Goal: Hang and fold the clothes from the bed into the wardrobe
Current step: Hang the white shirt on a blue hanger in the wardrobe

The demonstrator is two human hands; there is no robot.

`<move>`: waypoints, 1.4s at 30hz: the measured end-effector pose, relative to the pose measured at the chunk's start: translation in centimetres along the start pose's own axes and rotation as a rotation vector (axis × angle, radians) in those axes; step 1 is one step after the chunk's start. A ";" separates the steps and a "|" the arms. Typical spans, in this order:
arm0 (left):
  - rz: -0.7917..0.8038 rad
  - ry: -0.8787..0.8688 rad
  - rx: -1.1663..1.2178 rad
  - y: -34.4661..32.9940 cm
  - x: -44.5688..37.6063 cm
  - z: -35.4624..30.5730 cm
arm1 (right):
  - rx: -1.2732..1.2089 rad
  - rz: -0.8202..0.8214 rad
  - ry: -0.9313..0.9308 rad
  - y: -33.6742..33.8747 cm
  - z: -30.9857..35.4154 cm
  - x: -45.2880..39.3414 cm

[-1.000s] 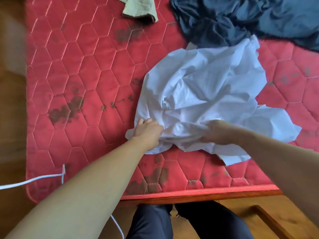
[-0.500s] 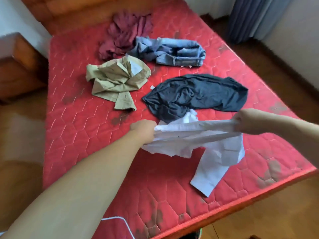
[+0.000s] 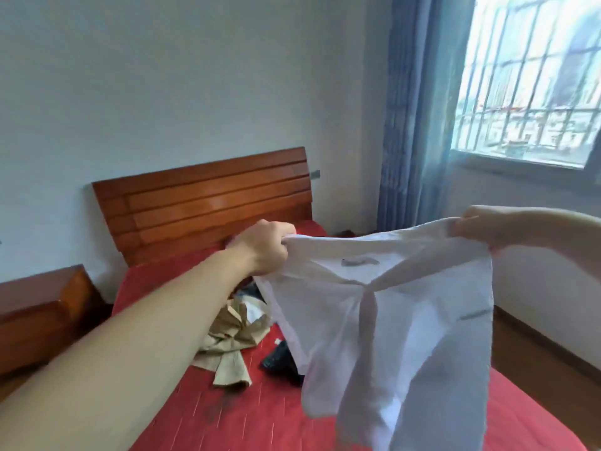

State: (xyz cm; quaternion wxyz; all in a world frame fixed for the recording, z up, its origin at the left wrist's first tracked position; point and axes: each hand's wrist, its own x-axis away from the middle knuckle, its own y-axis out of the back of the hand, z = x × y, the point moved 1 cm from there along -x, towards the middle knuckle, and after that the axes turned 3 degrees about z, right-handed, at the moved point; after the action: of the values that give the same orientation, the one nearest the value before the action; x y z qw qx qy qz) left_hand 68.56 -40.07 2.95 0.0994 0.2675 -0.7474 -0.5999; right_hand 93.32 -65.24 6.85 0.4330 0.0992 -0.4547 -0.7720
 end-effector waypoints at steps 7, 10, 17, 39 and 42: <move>0.060 -0.040 0.283 10.6 7.2 -0.4 | -0.135 -0.210 0.234 1.1 8.7 11.2; 0.329 -0.024 0.273 10.5 11.3 1.7 | 0.260 -0.066 0.139 -2.3 10.2 13.4; 0.407 0.062 0.248 8.7 19.0 7.2 | 0.278 0.162 0.083 -8.7 10.7 16.7; 0.129 0.166 0.615 8.7 33.8 -6.1 | -0.482 -0.092 0.305 -11.8 2.4 35.5; -0.179 0.194 -0.096 8.0 36.1 -8.4 | -0.415 -0.119 0.359 -13.0 0.7 38.3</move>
State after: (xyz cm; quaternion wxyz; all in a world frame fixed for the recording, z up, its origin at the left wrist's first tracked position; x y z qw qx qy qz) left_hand 40.02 -64.86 6.55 0.1299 0.3849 -0.6777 -0.6129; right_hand 62.16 -91.12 6.21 0.4715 0.1703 -0.1963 -0.8427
